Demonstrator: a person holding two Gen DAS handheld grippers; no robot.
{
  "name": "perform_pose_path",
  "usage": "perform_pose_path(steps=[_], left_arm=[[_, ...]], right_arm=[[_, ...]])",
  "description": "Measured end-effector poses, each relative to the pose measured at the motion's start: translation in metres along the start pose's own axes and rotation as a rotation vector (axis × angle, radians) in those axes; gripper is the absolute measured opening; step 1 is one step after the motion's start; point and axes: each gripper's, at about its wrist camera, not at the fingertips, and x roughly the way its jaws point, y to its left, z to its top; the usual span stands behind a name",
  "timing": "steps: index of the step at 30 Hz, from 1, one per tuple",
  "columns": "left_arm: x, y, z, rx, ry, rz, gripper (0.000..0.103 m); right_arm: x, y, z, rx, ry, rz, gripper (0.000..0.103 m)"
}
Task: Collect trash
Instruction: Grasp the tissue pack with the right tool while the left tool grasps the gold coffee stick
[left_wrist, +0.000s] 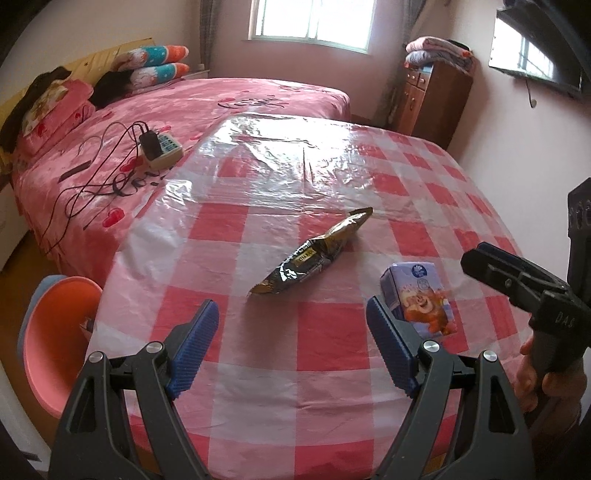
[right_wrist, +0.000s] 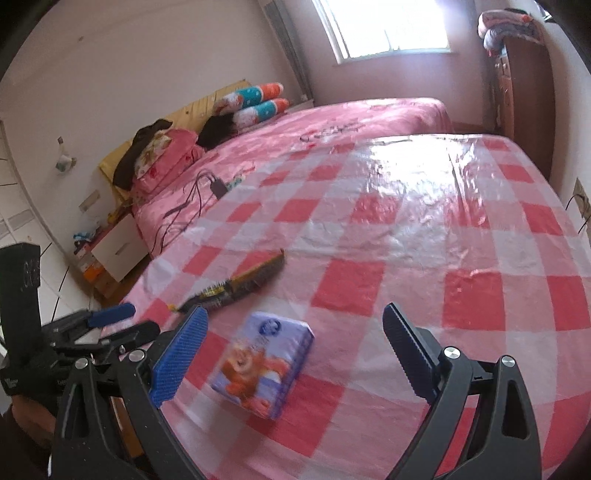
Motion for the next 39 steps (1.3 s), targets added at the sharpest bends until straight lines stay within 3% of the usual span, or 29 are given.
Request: perform_pose_path(steps=[7, 9, 11, 22, 26, 31, 34, 39], left_arm=[[0.006, 0.002, 0.001, 0.003, 0.011, 0.043, 0.083], [0.007, 0.005, 0.001, -0.001, 0.015, 0.053, 0.083], [0.009, 0.007, 0.001, -0.006, 0.018, 0.06, 0.083], [0.016, 0.007, 0.005, 0.048, 0.0, 0.081, 0.083], [0.023, 0.0, 0.009, 0.082, 0.013, 0.049, 0.083], [0.041, -0.016, 0.015, 0.137, 0.053, 0.035, 0.083], [0.051, -0.024, 0.022, 0.145, 0.063, 0.02, 0.083], [0.072, -0.04, 0.037, 0.17, 0.094, 0.026, 0.082]], right_arm=[[0.013, 0.013, -0.014, -0.029, 0.082, 0.059, 0.094], [0.018, 0.021, -0.018, -0.05, 0.098, 0.043, 0.092], [0.022, 0.025, -0.019, -0.062, 0.114, 0.039, 0.083], [0.043, 0.044, -0.021, -0.181, 0.165, -0.061, 0.074], [0.045, 0.036, -0.015, -0.199, 0.154, -0.102, 0.067], [0.041, 0.002, -0.002, -0.136, 0.121, -0.159, 0.066], [0.036, -0.02, 0.004, -0.046, 0.12, -0.106, 0.066], [0.033, -0.025, 0.005, -0.029, 0.119, -0.086, 0.065]])
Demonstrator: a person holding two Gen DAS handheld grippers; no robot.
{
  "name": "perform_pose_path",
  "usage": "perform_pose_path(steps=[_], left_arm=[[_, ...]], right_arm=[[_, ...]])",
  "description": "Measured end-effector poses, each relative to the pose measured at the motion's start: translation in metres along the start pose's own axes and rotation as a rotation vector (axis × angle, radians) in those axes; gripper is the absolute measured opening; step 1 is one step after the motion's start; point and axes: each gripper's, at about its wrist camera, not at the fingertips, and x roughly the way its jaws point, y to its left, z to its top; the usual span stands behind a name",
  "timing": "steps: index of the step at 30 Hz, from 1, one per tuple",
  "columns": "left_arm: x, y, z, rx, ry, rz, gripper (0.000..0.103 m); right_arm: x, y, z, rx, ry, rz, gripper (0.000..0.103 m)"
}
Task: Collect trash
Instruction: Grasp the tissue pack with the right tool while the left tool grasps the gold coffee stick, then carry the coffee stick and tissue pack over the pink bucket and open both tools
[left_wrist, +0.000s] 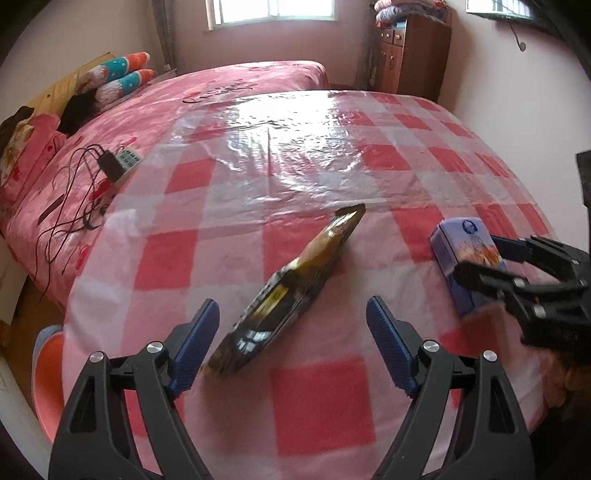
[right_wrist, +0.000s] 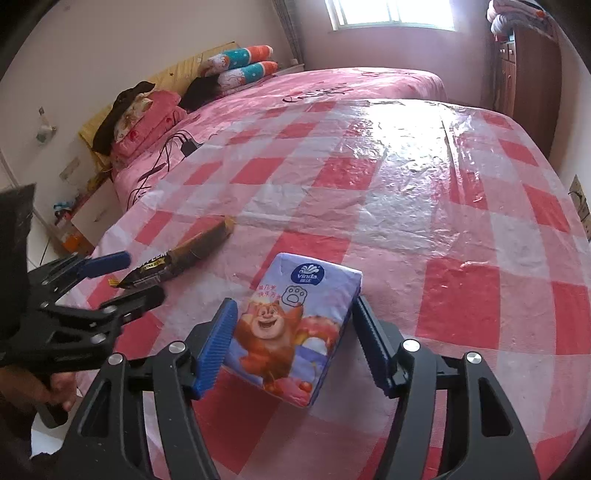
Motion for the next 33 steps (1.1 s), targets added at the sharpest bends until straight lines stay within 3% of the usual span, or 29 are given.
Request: perform_pose_path(steps=[4, 13, 15, 23, 24, 25, 33], left_arm=[[0.012, -0.009, 0.012, 0.013, 0.013, 0.019, 0.08], [0.026, -0.018, 0.023, -0.006, 0.035, 0.039, 0.062], [0.026, -0.018, 0.024, -0.011, 0.031, 0.03, 0.047], [0.023, -0.024, 0.022, -0.026, 0.008, 0.035, 0.037], [0.023, -0.023, 0.022, -0.031, 0.004, 0.026, 0.026], [0.021, -0.022, 0.022, -0.04, -0.001, 0.023, 0.024], [0.012, -0.002, 0.017, -0.137, -0.012, -0.053, 0.022]], right_arm=[[-0.003, -0.006, 0.0, 0.023, -0.005, 0.03, 0.065], [-0.007, -0.007, -0.003, 0.015, -0.003, 0.053, 0.071], [-0.007, -0.006, -0.003, 0.013, -0.002, 0.055, 0.071], [-0.004, 0.002, -0.003, -0.016, 0.009, 0.057, 0.08], [-0.003, 0.003, -0.003, -0.02, 0.009, 0.054, 0.08], [-0.003, 0.003, -0.003, -0.019, 0.009, 0.054, 0.08], [-0.002, 0.004, -0.002, -0.02, 0.009, 0.052, 0.08]])
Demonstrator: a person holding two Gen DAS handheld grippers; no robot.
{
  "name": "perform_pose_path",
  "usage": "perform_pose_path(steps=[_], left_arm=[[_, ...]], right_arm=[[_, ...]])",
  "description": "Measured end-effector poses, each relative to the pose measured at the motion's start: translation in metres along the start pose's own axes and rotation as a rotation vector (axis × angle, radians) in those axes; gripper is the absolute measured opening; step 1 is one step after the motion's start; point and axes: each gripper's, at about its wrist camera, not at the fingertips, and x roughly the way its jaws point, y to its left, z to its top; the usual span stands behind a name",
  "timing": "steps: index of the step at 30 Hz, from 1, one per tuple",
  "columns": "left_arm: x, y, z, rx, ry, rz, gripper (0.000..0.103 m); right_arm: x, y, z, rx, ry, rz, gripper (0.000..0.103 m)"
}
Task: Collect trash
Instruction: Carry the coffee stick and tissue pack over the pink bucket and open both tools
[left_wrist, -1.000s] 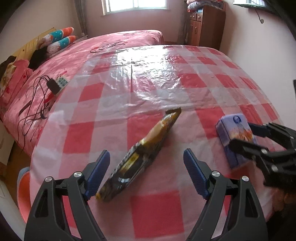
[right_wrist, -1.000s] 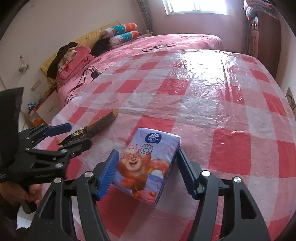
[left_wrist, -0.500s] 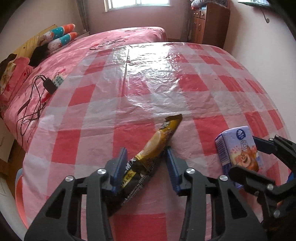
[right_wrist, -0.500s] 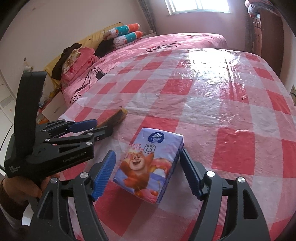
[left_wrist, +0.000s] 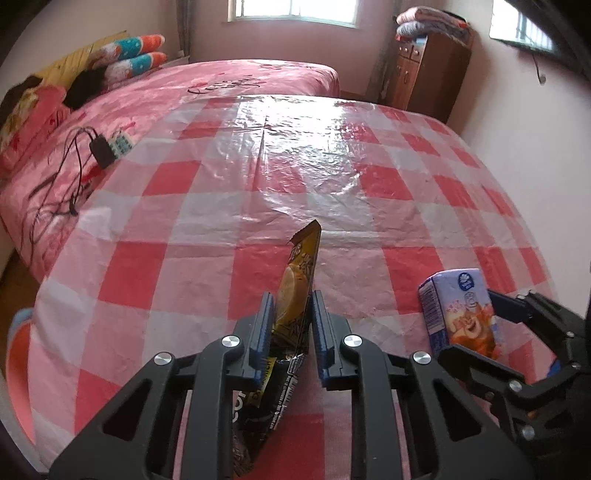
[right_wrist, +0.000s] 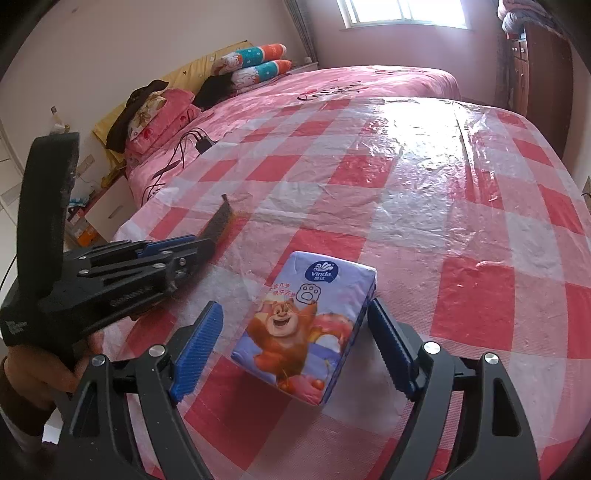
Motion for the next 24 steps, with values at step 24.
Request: perform_pose_path(steps=[24], left_arm=[[-0.036, 0.049, -0.018, -0.114, -0.053, -0.164, 0.022]], right_arm=[[0.016, 0.023, -0.003, -0.11, 0.024, -0.188, 0.067]])
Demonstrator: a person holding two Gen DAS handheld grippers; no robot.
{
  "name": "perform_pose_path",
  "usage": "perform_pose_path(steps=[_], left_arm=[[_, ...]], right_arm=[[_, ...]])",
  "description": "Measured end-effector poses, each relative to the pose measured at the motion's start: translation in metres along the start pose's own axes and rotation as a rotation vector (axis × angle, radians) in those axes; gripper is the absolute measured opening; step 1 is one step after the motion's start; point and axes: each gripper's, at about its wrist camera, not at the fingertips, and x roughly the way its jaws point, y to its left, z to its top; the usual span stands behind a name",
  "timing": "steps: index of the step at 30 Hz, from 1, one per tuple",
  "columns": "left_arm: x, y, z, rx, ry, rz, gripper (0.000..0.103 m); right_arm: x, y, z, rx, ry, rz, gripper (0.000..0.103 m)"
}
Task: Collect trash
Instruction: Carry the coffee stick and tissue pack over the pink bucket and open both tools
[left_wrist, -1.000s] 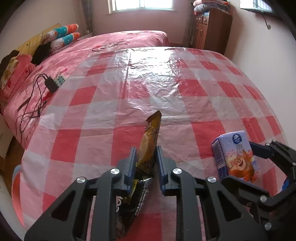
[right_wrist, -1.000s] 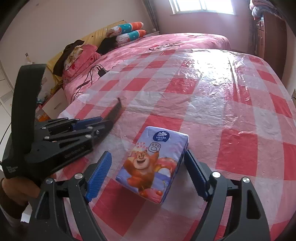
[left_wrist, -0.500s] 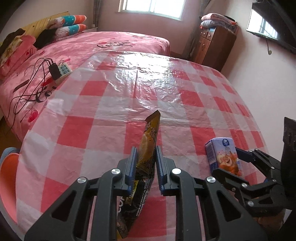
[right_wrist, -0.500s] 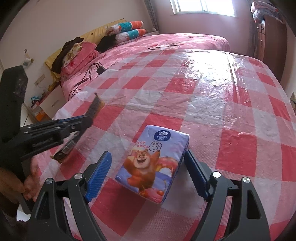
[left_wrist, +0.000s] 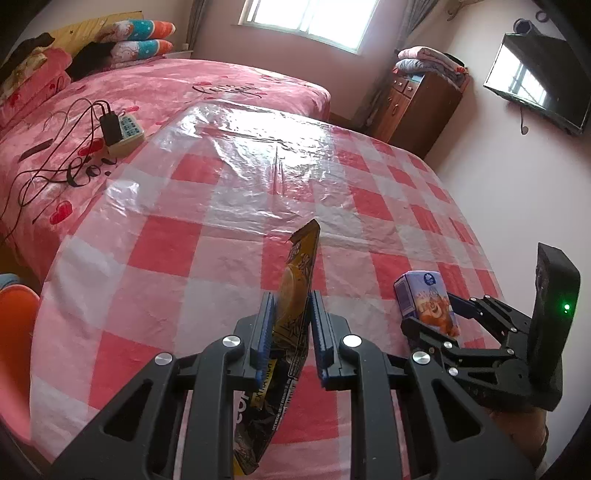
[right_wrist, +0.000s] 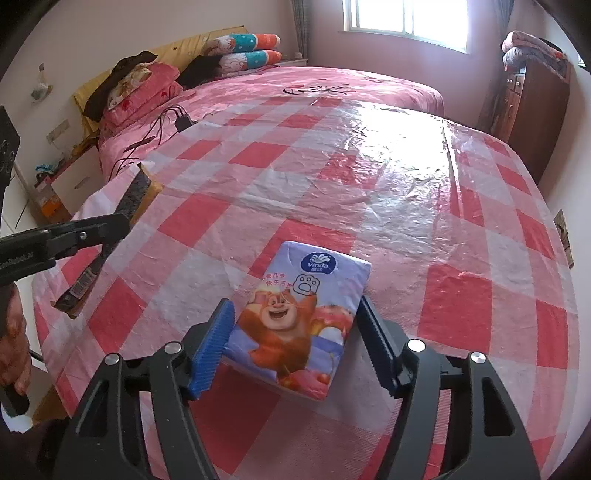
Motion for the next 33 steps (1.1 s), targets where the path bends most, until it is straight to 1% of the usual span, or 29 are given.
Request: perform_pose_path(steps=[5, 14, 20, 25, 33], left_arm=[[-0.004, 0.01, -0.003, -0.011, -0.005, -0.026, 0.022], [-0.013, 0.034, -0.008, -0.046, -0.023, -0.066, 0.022], [-0.018, 0.051, -0.01, -0.075, -0.036, -0.087, 0.022], [-0.027, 0.061, -0.011, -0.099, -0.06, -0.1, 0.022], [-0.049, 0.08, -0.012, -0.134, -0.114, -0.12, 0.022]], right_arm=[[-0.001, -0.002, 0.001, 0.003, -0.004, 0.013, 0.063], [-0.006, -0.001, 0.0, 0.043, -0.015, 0.028, 0.062], [-0.014, 0.014, 0.007, 0.039, -0.033, 0.033, 0.062], [-0.014, 0.032, 0.013, 0.023, -0.026, 0.052, 0.062], [-0.015, 0.072, 0.025, -0.023, -0.018, 0.136, 0.062]])
